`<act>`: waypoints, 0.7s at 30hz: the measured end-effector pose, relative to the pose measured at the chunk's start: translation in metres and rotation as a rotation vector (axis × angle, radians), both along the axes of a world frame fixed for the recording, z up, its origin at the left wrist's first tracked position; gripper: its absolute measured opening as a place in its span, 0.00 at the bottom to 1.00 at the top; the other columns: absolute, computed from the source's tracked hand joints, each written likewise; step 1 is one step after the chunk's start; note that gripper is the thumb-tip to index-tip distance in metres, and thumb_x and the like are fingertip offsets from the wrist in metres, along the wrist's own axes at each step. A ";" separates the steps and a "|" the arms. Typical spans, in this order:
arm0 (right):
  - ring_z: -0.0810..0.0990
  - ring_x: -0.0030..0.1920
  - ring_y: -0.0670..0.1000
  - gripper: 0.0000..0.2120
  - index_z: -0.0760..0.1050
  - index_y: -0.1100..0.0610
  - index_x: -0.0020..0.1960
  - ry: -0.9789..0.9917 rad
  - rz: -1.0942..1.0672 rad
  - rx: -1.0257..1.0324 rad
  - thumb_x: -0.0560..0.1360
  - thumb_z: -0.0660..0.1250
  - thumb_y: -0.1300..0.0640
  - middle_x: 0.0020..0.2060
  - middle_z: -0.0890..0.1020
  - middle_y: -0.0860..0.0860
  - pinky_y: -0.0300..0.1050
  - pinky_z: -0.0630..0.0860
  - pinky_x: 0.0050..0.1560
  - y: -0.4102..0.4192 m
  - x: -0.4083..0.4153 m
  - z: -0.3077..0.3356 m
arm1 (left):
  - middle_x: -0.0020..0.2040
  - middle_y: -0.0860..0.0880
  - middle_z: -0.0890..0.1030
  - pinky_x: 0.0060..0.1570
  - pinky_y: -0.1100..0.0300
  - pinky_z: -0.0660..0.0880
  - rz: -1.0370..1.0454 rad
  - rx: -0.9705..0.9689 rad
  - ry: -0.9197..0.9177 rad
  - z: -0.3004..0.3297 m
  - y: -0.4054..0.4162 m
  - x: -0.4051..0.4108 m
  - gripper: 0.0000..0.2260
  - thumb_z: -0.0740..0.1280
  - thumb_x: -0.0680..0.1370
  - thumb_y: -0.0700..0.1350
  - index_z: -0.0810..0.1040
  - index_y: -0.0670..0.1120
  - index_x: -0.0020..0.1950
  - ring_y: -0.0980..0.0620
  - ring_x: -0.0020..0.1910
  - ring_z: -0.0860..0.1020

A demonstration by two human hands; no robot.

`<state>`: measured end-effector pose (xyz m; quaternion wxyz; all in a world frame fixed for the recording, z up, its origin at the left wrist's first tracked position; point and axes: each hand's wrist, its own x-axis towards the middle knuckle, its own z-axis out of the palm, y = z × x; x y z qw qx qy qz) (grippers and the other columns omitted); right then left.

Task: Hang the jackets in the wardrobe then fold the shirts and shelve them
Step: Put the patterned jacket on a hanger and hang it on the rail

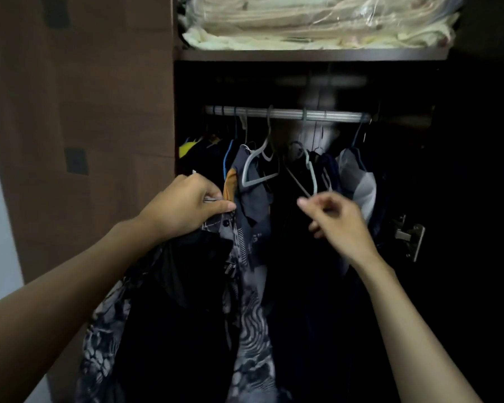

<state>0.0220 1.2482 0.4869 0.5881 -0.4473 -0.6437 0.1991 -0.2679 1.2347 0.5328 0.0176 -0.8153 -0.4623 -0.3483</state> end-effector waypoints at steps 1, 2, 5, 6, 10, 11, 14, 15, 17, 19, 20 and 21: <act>0.83 0.39 0.52 0.18 0.79 0.50 0.47 -0.018 -0.109 0.085 0.71 0.74 0.36 0.39 0.82 0.49 0.49 0.80 0.41 0.016 -0.002 0.016 | 0.28 0.54 0.78 0.36 0.53 0.72 0.001 -0.010 0.021 0.001 0.008 0.005 0.16 0.70 0.78 0.57 0.78 0.53 0.32 0.59 0.31 0.76; 0.83 0.43 0.52 0.20 0.78 0.49 0.49 -0.053 -0.215 0.138 0.71 0.72 0.33 0.42 0.83 0.48 0.50 0.79 0.45 0.034 -0.005 0.033 | 0.27 0.56 0.77 0.37 0.48 0.72 0.010 -0.015 0.034 0.002 0.017 0.008 0.17 0.70 0.78 0.57 0.76 0.54 0.30 0.57 0.30 0.74; 0.80 0.61 0.58 0.33 0.72 0.58 0.66 -0.293 -0.453 0.024 0.74 0.69 0.33 0.61 0.81 0.56 0.53 0.77 0.59 0.090 -0.010 0.087 | 0.26 0.58 0.76 0.34 0.52 0.71 0.034 -0.024 0.049 0.006 0.040 0.012 0.19 0.69 0.76 0.60 0.75 0.54 0.28 0.56 0.28 0.71; 0.77 0.66 0.61 0.37 0.68 0.62 0.70 -0.373 -0.486 -0.078 0.75 0.68 0.34 0.66 0.78 0.59 0.53 0.75 0.62 0.108 -0.012 0.101 | 0.26 0.55 0.75 0.31 0.55 0.69 0.038 -0.019 0.054 0.007 0.047 0.013 0.19 0.69 0.76 0.61 0.76 0.52 0.29 0.56 0.27 0.71; 0.86 0.44 0.59 0.20 0.75 0.64 0.60 -0.334 -0.328 -0.360 0.80 0.69 0.47 0.50 0.84 0.61 0.50 0.84 0.41 0.181 -0.012 0.122 | 0.28 0.49 0.75 0.30 0.50 0.71 0.062 0.000 0.091 0.008 0.065 0.018 0.19 0.69 0.76 0.61 0.78 0.50 0.32 0.51 0.28 0.73; 0.83 0.30 0.55 0.15 0.75 0.64 0.51 -0.250 -0.262 -0.401 0.81 0.69 0.51 0.35 0.83 0.58 0.43 0.79 0.27 0.193 -0.010 0.121 | 0.28 0.48 0.75 0.30 0.49 0.72 0.063 0.001 0.091 0.006 0.068 0.017 0.19 0.69 0.77 0.61 0.77 0.50 0.32 0.51 0.28 0.73; 0.69 0.22 0.54 0.18 0.66 0.59 0.38 -0.192 -0.242 -0.367 0.83 0.66 0.53 0.26 0.72 0.54 0.40 0.65 0.20 0.216 -0.006 0.113 | 0.27 0.47 0.73 0.29 0.47 0.71 0.049 -0.010 0.078 0.003 0.077 0.008 0.19 0.69 0.77 0.59 0.75 0.52 0.30 0.49 0.27 0.73; 0.68 0.24 0.53 0.19 0.65 0.58 0.37 -0.189 -0.267 -0.307 0.83 0.66 0.52 0.27 0.71 0.54 0.40 0.64 0.21 0.219 -0.004 0.110 | 0.27 0.48 0.74 0.30 0.48 0.72 0.045 -0.016 0.079 0.002 0.079 0.005 0.18 0.69 0.77 0.59 0.76 0.55 0.30 0.49 0.27 0.73; 0.69 0.25 0.53 0.17 0.67 0.57 0.39 -0.136 -0.261 -0.214 0.82 0.66 0.50 0.29 0.71 0.53 0.40 0.64 0.21 0.215 -0.004 0.103 | 0.27 0.49 0.75 0.30 0.48 0.72 0.042 -0.025 0.088 0.003 0.081 0.002 0.16 0.69 0.77 0.59 0.77 0.56 0.31 0.51 0.27 0.74; 0.69 0.26 0.51 0.15 0.69 0.56 0.41 -0.044 -0.214 -0.183 0.82 0.66 0.48 0.29 0.71 0.51 0.36 0.63 0.19 0.203 -0.005 0.093 | 0.27 0.49 0.74 0.30 0.48 0.71 0.028 -0.040 0.096 0.005 0.081 0.003 0.19 0.69 0.78 0.59 0.77 0.52 0.31 0.51 0.27 0.73; 0.69 0.26 0.50 0.16 0.69 0.55 0.40 -0.023 -0.201 -0.173 0.81 0.66 0.46 0.29 0.71 0.50 0.35 0.62 0.18 0.197 -0.006 0.086 | 0.26 0.50 0.73 0.30 0.49 0.70 0.018 -0.048 0.097 0.006 0.081 0.004 0.19 0.69 0.78 0.58 0.75 0.51 0.30 0.53 0.26 0.72; 0.69 0.25 0.50 0.18 0.69 0.53 0.37 -0.033 -0.200 -0.156 0.80 0.66 0.45 0.28 0.71 0.50 0.37 0.62 0.20 0.189 -0.007 0.077 | 0.26 0.50 0.72 0.30 0.51 0.69 0.009 -0.055 0.100 0.007 0.080 0.004 0.20 0.69 0.78 0.58 0.75 0.50 0.29 0.53 0.25 0.71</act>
